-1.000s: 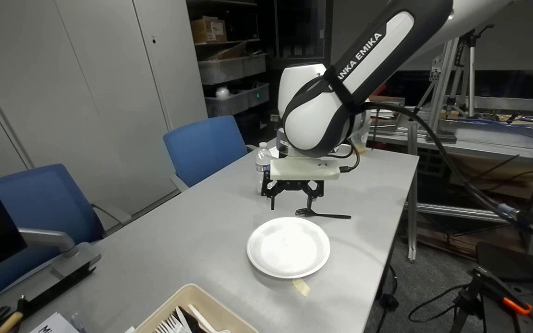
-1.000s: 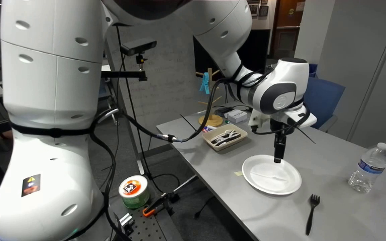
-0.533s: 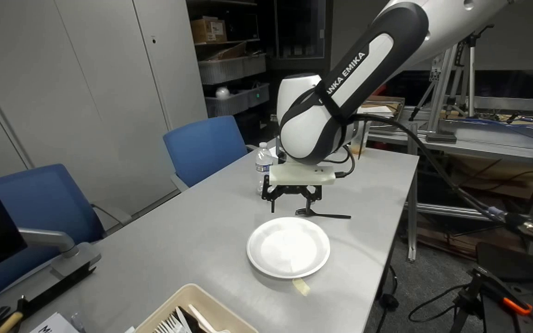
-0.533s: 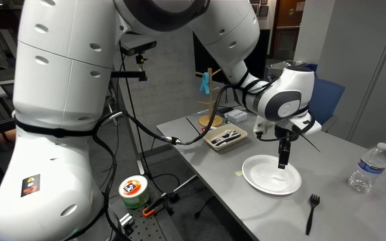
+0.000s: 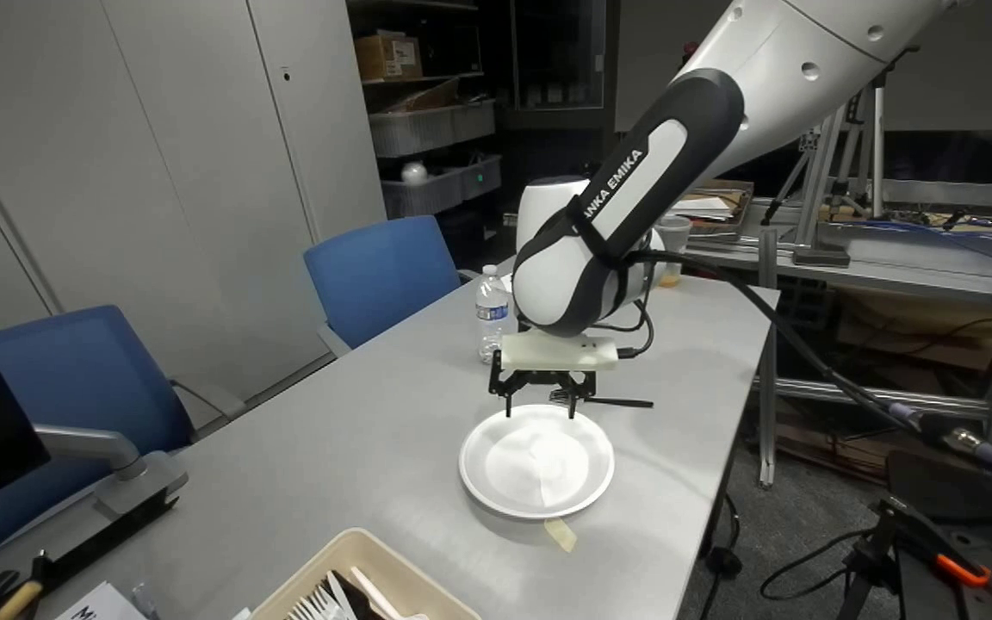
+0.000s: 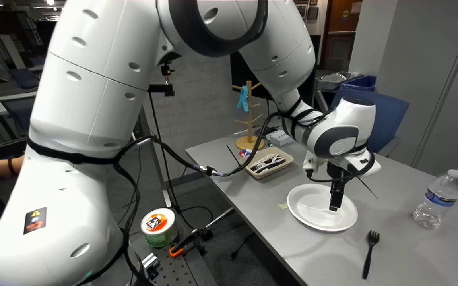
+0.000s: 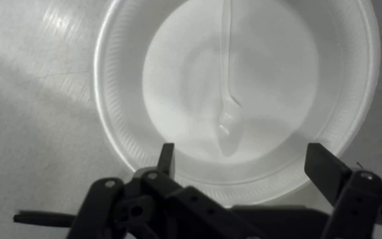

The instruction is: Put the spoon on the plate on the table and then center the plate

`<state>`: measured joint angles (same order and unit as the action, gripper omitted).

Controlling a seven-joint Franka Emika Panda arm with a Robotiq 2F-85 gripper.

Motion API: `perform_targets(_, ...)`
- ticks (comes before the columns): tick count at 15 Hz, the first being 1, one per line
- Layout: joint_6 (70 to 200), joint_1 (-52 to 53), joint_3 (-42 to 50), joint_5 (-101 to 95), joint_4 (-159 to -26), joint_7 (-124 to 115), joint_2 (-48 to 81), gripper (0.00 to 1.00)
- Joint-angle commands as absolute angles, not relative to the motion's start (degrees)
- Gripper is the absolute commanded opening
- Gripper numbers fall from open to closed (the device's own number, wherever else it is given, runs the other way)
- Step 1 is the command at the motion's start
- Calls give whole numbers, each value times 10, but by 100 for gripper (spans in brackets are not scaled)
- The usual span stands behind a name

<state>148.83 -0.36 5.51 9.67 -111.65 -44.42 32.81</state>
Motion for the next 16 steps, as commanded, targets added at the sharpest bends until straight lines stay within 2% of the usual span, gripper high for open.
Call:
perform_targets(1, 1495, -15, 51, 122, -1078, -415, 366, 100)
perform_targets(14, 1499, 2, 54, 129, -1037, -424, 432, 100)
perform_targets(15, 1499, 3, 55, 129, -1035, -424, 435, 92)
perform_targets(16, 1498, 6, 57, 126, -1034, -426, 437, 74)
